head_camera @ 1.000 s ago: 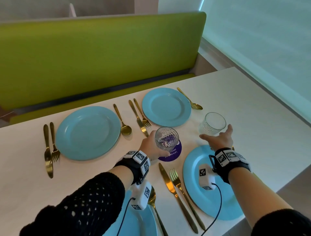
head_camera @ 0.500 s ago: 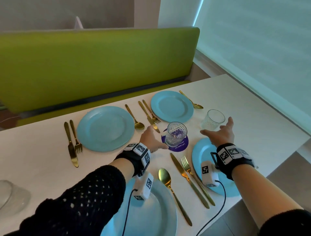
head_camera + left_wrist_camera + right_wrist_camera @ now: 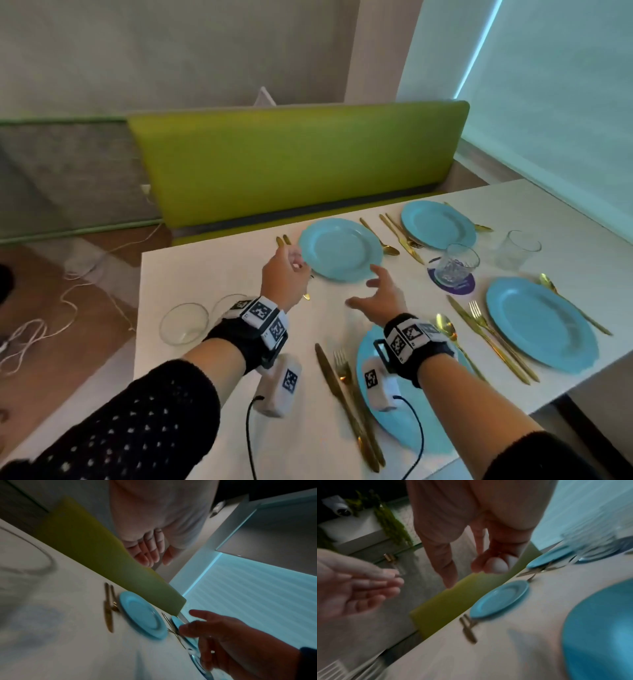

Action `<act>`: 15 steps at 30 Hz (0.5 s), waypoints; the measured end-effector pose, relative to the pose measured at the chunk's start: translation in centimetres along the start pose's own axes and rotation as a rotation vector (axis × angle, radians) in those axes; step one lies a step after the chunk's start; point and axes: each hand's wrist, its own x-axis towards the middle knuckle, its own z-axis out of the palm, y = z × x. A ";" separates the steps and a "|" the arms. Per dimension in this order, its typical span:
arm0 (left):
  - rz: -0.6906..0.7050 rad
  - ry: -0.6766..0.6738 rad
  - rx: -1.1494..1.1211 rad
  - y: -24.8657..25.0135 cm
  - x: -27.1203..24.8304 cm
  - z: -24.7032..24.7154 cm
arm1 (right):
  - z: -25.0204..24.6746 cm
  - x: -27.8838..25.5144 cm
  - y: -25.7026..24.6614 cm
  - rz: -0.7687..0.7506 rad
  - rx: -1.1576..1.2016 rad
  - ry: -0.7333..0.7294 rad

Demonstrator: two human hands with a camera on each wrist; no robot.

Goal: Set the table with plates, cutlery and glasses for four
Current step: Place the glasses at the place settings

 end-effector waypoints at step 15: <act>-0.369 -0.194 0.041 -15.5 -3.0 -16.0 | 16.6 -3.2 -4.9 -0.104 -0.222 -0.422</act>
